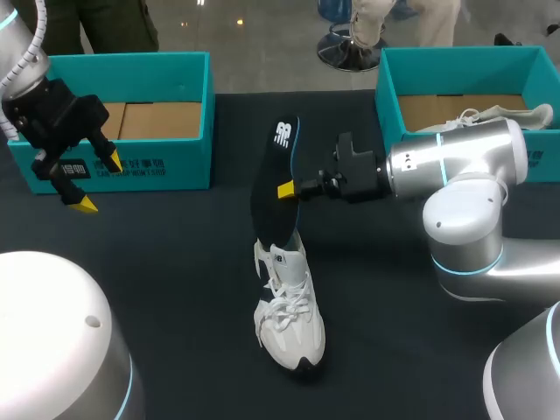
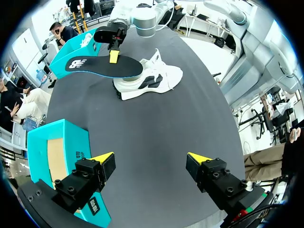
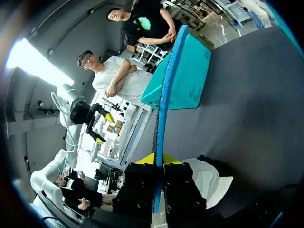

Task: Take the shoe out of the shoebox, open the shoe tongue, remove and reinsert the insole, then place the shoe into the shoebox

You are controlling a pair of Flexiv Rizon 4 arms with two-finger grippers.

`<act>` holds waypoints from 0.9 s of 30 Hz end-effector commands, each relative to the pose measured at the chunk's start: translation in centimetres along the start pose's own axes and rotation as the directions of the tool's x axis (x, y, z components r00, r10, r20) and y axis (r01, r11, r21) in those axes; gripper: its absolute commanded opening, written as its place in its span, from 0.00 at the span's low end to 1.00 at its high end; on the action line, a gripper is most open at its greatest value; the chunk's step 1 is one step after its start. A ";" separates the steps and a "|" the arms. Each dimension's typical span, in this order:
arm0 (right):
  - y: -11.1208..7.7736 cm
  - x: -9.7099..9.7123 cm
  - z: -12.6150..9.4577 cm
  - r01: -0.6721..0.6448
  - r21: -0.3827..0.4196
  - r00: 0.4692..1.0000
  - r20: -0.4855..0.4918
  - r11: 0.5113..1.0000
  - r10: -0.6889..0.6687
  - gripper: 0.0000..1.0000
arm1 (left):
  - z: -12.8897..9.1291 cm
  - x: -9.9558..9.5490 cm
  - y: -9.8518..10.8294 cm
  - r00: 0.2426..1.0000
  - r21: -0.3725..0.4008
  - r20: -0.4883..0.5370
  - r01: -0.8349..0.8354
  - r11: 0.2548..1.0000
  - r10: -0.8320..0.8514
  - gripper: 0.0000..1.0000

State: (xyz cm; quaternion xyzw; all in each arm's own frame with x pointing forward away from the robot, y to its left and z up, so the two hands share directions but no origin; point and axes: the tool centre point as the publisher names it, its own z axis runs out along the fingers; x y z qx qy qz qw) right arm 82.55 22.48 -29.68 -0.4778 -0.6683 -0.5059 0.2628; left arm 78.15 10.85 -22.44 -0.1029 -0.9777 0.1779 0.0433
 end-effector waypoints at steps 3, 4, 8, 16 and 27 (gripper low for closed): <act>-0.4 -0.1 0.8 0.016 -0.005 1.000 -0.009 1.000 -0.016 0.00 | 0.0 0.1 0.1 1.000 -0.001 0.000 0.000 1.000 0.000 1.00; -0.5 -0.1 0.9 0.020 -0.005 1.000 -0.011 1.000 -0.020 0.00 | 0.0 0.1 0.1 1.000 -0.001 0.000 0.000 1.000 0.000 1.00; -0.9 -0.2 1.4 0.023 -0.008 1.000 -0.019 1.000 -0.023 0.00 | 0.0 0.1 0.1 1.000 -0.001 0.000 0.000 1.000 0.000 1.00; -1.3 -0.4 1.4 0.023 -0.015 1.000 -0.016 1.000 -0.024 0.00 | 0.0 0.1 0.1 1.000 -0.001 0.000 0.000 1.000 0.000 1.00; -1.6 -0.6 0.3 0.019 -0.042 1.000 0.007 0.999 -0.019 0.00 | 0.0 0.1 0.1 1.000 -0.001 0.000 0.000 1.000 0.000 1.00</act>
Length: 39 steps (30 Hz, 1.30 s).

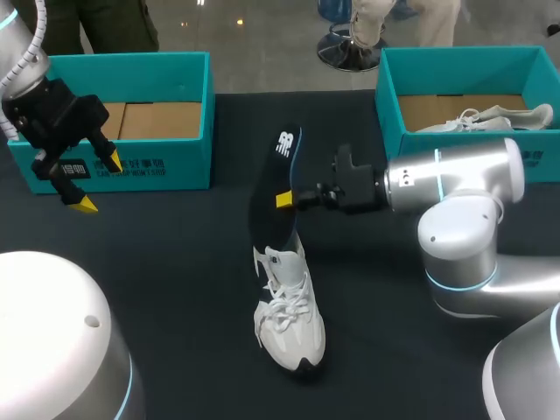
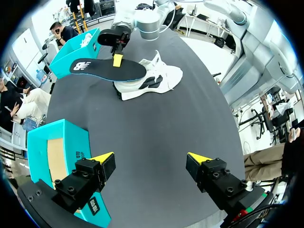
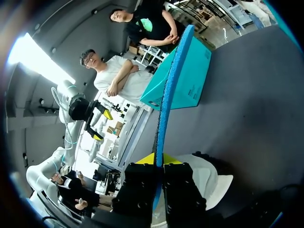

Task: Take the shoe out of the shoebox, open the shoe tongue, remove and reinsert the insole, then place the shoe into the shoebox

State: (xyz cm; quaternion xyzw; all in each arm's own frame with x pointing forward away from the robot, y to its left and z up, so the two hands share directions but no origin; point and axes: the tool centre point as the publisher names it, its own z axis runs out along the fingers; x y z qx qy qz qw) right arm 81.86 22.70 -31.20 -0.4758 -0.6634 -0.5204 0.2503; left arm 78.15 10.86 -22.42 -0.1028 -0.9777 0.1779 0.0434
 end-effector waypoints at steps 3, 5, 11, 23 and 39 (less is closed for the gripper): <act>-0.1 0.4 -0.6 0.007 -0.010 1.000 0.013 1.000 -0.007 0.00 | 0.0 0.1 0.0 1.000 -0.001 0.000 0.000 1.000 0.000 1.00; 0.1 0.6 -0.7 0.013 -0.012 1.000 0.016 1.000 -0.013 0.00 | 0.0 0.1 0.0 1.000 -0.001 0.000 0.000 1.000 0.000 1.00; 0.8 0.8 -1.1 0.042 -0.020 0.999 0.025 0.999 -0.041 0.00 | 0.0 0.1 0.0 1.000 -0.001 0.000 0.000 1.000 0.000 1.00; 1.3 0.8 -1.6 0.107 -0.028 0.994 0.040 0.994 -0.106 0.00 | 0.0 0.1 0.0 1.000 -0.001 0.000 0.000 1.000 0.000 1.00; -0.9 0.1 -1.3 0.134 -0.021 0.990 0.052 0.991 -0.133 0.00 | 0.0 0.1 0.0 1.000 -0.001 0.000 0.000 1.000 0.000 1.00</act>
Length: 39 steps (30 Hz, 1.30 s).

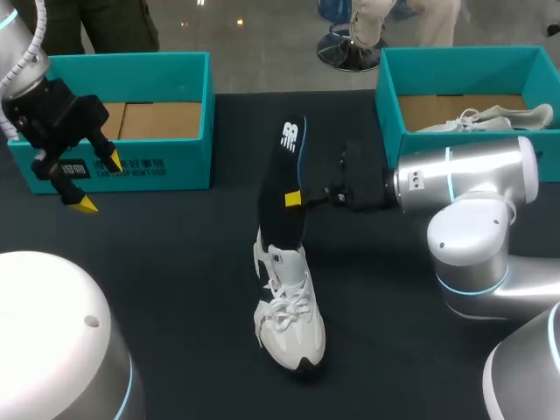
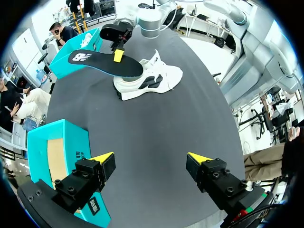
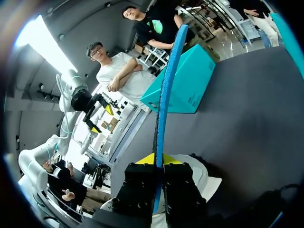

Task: Take the shoe out of the shoebox, open the shoe tongue, remove and reinsert the insole, then place the shoe into the shoebox

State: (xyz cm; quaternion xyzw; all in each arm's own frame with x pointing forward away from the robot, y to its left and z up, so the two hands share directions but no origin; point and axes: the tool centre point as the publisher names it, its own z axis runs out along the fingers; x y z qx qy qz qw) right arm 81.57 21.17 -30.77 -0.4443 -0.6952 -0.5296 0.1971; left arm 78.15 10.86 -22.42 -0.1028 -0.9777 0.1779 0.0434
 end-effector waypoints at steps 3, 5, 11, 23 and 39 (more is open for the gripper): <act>-1.5 0.4 0.3 0.000 -0.018 1.000 0.009 1.000 0.001 0.00 | 0.0 0.1 0.0 1.000 -0.001 0.000 0.000 1.000 0.000 1.00; -2.1 0.5 0.4 -0.006 -0.016 1.000 0.010 1.000 0.007 0.00 | 0.0 0.1 0.0 1.000 -0.001 0.000 0.000 1.000 0.000 1.00; -3.5 0.6 0.6 -0.029 -0.023 1.000 0.004 0.999 0.029 0.00 | 0.0 0.1 0.0 1.000 -0.001 0.000 0.000 1.000 0.000 1.00; -4.9 0.8 1.0 -0.045 -0.029 0.999 -0.003 0.999 0.045 0.00 | 0.0 0.1 0.0 1.000 -0.001 0.000 0.000 1.000 0.000 1.00; -5.5 1.1 0.8 -0.058 -0.025 0.998 0.013 0.998 0.058 0.33 | 0.0 0.1 0.0 1.000 -0.001 0.000 0.000 1.000 0.000 1.00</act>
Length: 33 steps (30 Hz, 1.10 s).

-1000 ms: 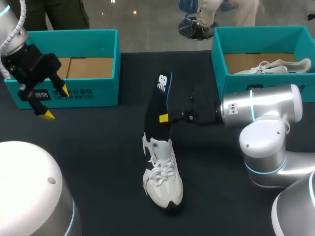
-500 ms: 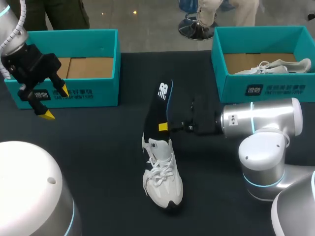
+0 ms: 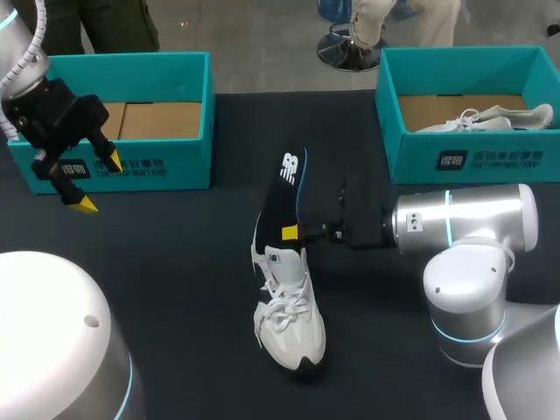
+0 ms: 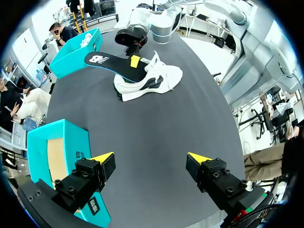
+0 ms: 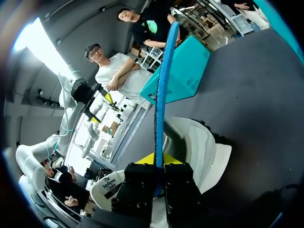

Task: Take the shoe out of the shoebox, open the shoe tongue, remove and reinsert the insole, then place the shoe into the shoebox

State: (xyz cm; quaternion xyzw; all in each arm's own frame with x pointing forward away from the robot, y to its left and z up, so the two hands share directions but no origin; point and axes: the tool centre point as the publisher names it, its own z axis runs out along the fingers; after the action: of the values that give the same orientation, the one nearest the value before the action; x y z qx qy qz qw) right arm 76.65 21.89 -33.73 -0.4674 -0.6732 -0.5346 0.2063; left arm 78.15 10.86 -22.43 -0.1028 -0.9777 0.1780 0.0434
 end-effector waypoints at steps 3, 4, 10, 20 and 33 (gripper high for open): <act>0.7 0.7 0.0 0.013 0.015 1.000 0.022 1.000 -0.013 0.45 | 0.0 0.1 0.0 1.000 -0.001 0.000 0.000 1.000 0.000 1.00; 0.9 0.8 0.0 0.016 0.019 1.000 0.023 1.000 -0.017 0.45 | 0.0 0.1 0.0 1.000 -0.001 0.000 0.000 1.000 0.000 1.00; 1.9 1.0 0.0 0.037 0.026 0.999 0.030 0.999 -0.038 0.32 | 0.0 0.1 0.0 1.000 -0.001 0.000 0.000 1.000 0.000 1.00; 3.2 0.6 -0.6 0.045 0.024 0.998 0.049 0.999 -0.046 0.41 | 0.0 0.1 0.0 1.000 -0.001 0.000 0.000 1.000 0.000 1.00; 3.6 0.1 -0.8 0.052 0.032 0.997 0.049 0.998 -0.054 0.00 | 0.0 0.1 0.0 1.000 -0.001 0.000 0.000 1.000 0.000 1.00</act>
State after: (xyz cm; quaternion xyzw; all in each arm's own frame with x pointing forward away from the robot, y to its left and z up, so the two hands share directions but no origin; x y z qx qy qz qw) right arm 79.30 20.80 -31.46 -0.4584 -0.6968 -0.5206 0.1827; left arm 78.15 10.87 -22.43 -0.1028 -0.9777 0.1780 0.0434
